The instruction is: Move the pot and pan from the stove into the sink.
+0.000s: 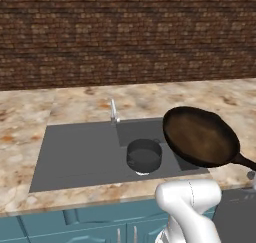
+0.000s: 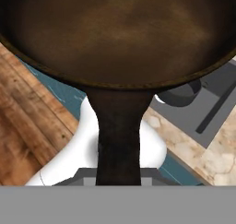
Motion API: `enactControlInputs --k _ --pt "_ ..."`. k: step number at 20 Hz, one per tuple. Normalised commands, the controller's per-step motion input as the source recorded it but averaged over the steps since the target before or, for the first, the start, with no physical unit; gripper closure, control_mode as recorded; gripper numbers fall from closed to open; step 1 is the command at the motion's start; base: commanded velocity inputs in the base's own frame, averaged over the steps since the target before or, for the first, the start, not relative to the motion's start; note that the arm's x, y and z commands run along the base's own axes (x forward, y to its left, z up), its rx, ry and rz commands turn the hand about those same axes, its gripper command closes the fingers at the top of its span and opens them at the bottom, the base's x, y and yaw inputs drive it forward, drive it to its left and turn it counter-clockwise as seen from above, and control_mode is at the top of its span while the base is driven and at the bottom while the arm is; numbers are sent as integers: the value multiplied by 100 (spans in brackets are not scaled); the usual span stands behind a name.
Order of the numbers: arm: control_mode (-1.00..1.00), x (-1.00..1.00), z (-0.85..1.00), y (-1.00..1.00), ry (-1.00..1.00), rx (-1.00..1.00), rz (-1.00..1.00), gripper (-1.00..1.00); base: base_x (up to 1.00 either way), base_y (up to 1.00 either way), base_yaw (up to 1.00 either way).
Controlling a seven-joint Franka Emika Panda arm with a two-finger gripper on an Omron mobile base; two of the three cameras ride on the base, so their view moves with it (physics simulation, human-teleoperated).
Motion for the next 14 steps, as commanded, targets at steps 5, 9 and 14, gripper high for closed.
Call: enactControlInputs --k 5,9,14 --pt "-100 45 0 2 4 0 -4 100 0 0 0" --pt "-100 87 0 5 18 0 -7 100 0 0 0" --pt "-100 75 0 0 20 0 -1 100 0 0 0"
